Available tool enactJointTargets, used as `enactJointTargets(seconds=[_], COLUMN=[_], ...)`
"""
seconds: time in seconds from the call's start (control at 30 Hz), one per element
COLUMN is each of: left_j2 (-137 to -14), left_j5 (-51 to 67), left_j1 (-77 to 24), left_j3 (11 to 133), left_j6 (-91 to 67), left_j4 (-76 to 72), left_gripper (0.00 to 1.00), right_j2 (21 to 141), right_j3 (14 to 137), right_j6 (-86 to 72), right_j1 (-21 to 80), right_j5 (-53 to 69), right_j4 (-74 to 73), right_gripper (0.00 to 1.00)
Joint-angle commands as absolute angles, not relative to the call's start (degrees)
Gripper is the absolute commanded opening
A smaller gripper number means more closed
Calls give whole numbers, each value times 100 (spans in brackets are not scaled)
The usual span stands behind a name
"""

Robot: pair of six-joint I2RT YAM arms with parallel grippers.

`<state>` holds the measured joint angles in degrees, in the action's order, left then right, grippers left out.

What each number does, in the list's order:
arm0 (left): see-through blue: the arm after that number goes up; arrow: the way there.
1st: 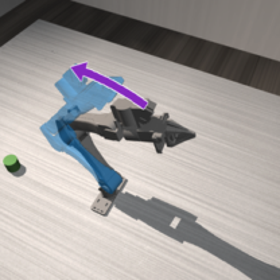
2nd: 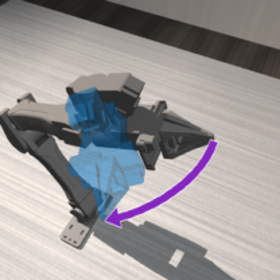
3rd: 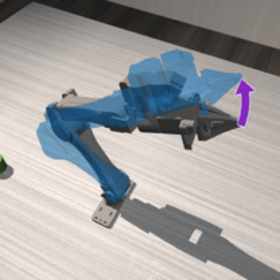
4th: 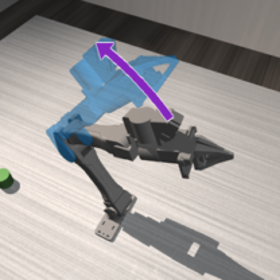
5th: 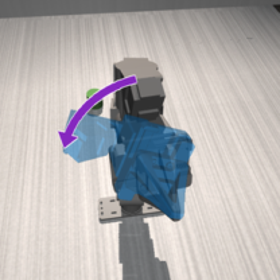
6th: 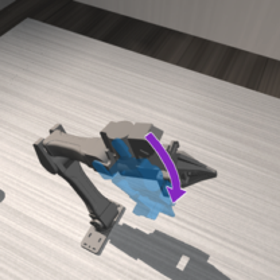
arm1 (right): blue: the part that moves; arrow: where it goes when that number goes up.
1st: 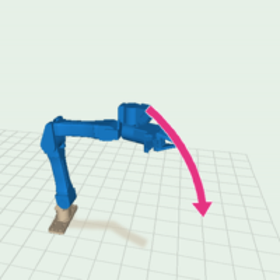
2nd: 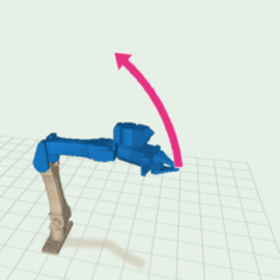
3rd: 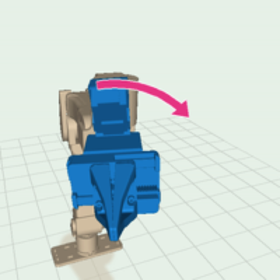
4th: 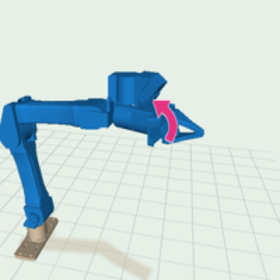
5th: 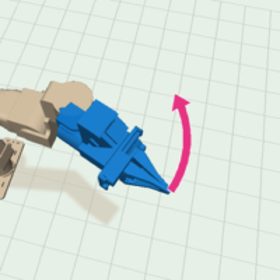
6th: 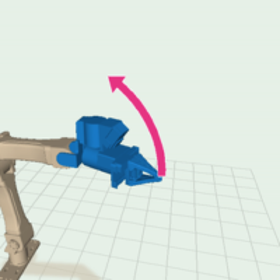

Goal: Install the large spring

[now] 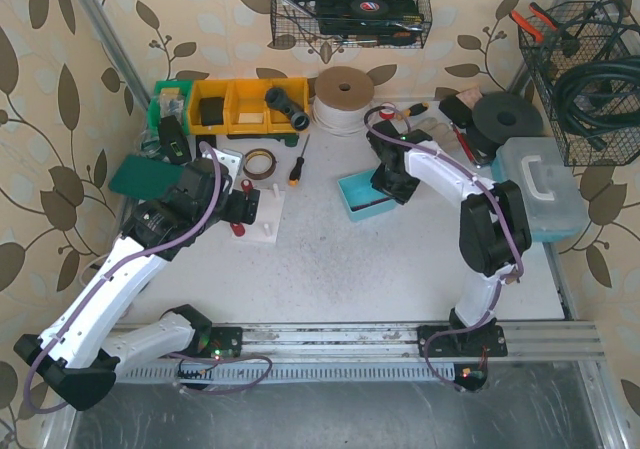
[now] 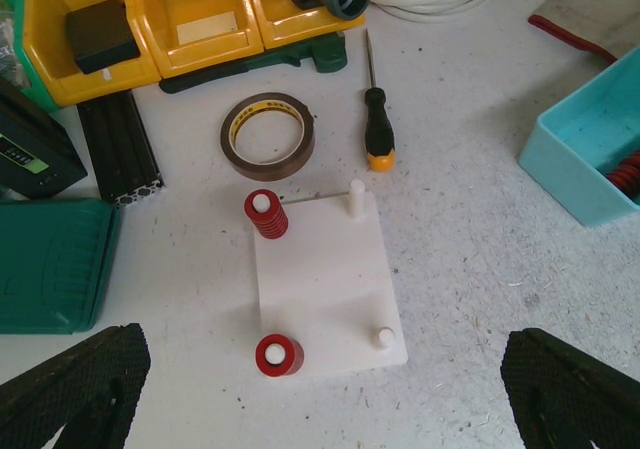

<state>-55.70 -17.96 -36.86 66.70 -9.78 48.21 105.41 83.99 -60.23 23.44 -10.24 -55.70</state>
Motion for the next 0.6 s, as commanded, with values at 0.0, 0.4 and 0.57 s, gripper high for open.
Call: enactJointTargets(seconds=[0.0, 0.4, 0.57], left_j2=[-5528, -5533, -5524], left_j5=[-1859, -1991, -2071], left_j1=[-3742, -3735, -3740], left_j3=[6829, 6830, 6838], left_j6=[-898, -785, -716], left_j4=[4807, 4824, 4821], left_gripper=[98, 98, 98], right_j2=[10629, 11015, 11268], right_j3=[8276, 8425, 8827], right_j6=[-6188, -5898, -5483], right_j1=[2331, 2281, 2274], right_j5=[-922, -1050, -1206], right_j4=[-4808, -4976, -5383], right_gripper=[46, 35, 29])
